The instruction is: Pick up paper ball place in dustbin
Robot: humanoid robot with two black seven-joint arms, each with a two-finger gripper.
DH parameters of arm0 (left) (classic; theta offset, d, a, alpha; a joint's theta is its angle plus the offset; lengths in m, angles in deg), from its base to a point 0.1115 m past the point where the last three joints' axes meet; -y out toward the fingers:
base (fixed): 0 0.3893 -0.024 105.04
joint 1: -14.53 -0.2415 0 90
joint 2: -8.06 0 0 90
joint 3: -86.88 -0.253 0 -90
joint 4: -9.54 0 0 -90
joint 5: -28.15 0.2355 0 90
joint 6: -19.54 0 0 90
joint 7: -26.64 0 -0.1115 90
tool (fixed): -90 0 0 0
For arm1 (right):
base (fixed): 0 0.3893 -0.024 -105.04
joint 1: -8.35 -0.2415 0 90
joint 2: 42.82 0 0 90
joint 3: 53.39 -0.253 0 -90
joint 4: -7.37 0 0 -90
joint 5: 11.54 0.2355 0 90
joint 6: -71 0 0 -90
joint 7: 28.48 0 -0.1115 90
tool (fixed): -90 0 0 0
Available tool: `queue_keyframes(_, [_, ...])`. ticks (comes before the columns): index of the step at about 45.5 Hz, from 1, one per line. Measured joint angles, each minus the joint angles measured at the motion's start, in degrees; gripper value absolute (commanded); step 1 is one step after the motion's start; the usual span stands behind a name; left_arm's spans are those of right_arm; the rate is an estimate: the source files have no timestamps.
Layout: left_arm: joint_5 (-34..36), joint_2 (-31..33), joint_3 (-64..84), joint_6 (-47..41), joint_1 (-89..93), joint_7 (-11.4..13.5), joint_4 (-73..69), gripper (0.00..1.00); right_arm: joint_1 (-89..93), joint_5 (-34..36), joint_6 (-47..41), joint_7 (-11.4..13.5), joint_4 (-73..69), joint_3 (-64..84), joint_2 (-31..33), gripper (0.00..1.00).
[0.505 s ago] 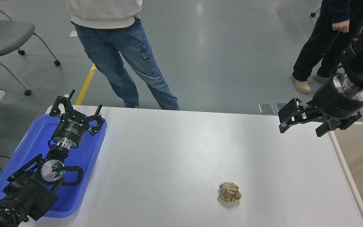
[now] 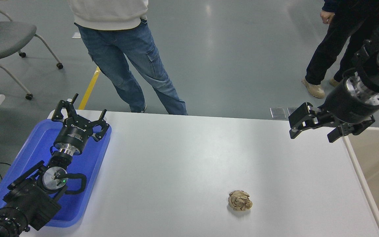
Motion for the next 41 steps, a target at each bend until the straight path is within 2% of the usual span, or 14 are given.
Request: queue_keyframes(41, [0.0,0.0,0.0,0.0,0.0,0.0,0.0,1.00,2.5,-0.6,-0.2,0.0,2.1,-0.9,0.1,1.00])
